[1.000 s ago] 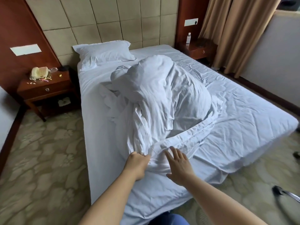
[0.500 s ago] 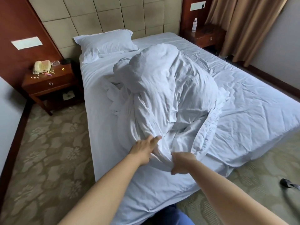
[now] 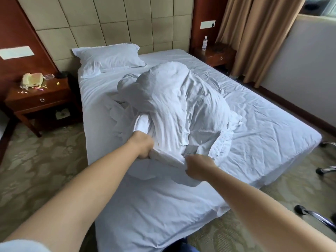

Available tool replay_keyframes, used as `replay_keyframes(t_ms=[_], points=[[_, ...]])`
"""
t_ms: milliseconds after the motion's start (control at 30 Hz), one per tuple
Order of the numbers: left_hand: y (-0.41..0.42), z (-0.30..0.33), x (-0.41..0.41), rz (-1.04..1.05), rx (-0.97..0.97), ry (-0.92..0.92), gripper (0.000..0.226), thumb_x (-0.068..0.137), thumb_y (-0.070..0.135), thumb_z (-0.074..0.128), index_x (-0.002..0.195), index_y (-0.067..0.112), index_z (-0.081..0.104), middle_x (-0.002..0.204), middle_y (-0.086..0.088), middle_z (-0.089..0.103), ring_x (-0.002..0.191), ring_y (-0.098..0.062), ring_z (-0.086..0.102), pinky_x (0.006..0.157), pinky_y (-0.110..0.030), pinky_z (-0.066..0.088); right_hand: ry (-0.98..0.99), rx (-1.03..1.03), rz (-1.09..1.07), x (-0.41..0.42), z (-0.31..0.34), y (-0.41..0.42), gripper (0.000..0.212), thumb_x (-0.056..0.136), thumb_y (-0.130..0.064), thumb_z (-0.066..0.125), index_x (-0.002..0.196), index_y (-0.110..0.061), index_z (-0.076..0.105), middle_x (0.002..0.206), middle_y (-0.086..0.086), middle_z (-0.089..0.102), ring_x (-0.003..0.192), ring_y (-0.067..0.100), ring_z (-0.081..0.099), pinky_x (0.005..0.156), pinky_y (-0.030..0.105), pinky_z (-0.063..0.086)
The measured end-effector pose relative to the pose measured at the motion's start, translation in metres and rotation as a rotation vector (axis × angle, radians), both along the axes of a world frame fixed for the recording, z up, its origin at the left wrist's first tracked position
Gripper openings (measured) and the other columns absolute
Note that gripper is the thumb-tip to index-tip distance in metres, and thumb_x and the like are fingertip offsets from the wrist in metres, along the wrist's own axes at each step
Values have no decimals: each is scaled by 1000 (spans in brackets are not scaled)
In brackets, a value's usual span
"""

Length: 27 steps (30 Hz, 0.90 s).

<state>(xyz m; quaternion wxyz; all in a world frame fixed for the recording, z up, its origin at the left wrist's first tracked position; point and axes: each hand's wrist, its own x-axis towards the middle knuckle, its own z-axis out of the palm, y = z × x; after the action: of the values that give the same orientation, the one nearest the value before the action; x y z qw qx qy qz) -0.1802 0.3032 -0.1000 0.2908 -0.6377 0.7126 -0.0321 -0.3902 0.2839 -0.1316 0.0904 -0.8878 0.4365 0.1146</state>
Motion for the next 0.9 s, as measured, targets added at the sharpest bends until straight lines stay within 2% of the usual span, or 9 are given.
replay_keyframes(t_ms=[133,267,367,467,633,700,767,833,900], points=[[28,30,10,113,-152,73,33,89,39,49,100,13,66,108,-9,67,98,-31,64,68,-29,40,-116,-176,-60,12,36,-18,21,87,-17,45,106,-16,54,110,10,65,101,34,62,69,34,40],[67,8,-5,134,-188,124,22,86,23,50,96,13,67,102,-8,68,93,-31,65,68,-29,43,-110,-92,-89,-8,-12,27,30,87,-28,49,116,-20,53,117,6,61,105,31,60,73,34,43],[104,-48,-34,120,-30,173,23,83,14,54,101,12,68,106,-10,69,99,-31,65,77,-30,47,73,154,-5,-32,-73,77,36,89,-32,49,122,-18,51,122,6,60,111,31,58,85,35,46],[124,-91,-36,137,122,247,25,83,11,56,108,12,63,113,-12,66,108,-32,60,88,-33,45,131,253,-7,-38,-94,80,32,89,-31,52,116,-15,50,121,8,60,111,32,57,86,36,45],[110,-101,-1,276,201,556,17,72,8,53,87,16,55,102,-9,62,105,-29,54,79,-28,44,91,317,45,-18,-92,57,49,84,-53,56,117,-17,52,122,5,56,117,26,49,88,34,40],[93,-93,5,444,124,798,31,74,5,49,98,17,65,111,-5,61,110,-25,55,86,-25,43,65,353,64,-5,-93,48,59,81,-62,54,120,-18,53,124,5,54,120,25,46,93,36,39],[72,-87,13,640,-99,939,32,79,4,46,100,16,66,117,-6,59,109,-25,56,89,-25,44,0,321,94,10,-92,32,57,83,-60,55,123,-19,54,129,5,52,123,24,44,98,35,39],[53,-83,21,782,-314,960,25,82,7,46,101,13,62,116,-10,58,101,-31,59,84,-31,50,-112,300,86,31,-86,14,51,87,-50,58,128,-22,52,135,3,48,127,22,41,102,34,38],[36,-79,30,860,-411,903,22,84,12,52,105,11,59,117,-11,56,101,-32,59,83,-32,50,-219,250,59,54,-78,-6,52,89,-43,57,136,-23,45,141,2,41,131,22,37,103,35,37]])
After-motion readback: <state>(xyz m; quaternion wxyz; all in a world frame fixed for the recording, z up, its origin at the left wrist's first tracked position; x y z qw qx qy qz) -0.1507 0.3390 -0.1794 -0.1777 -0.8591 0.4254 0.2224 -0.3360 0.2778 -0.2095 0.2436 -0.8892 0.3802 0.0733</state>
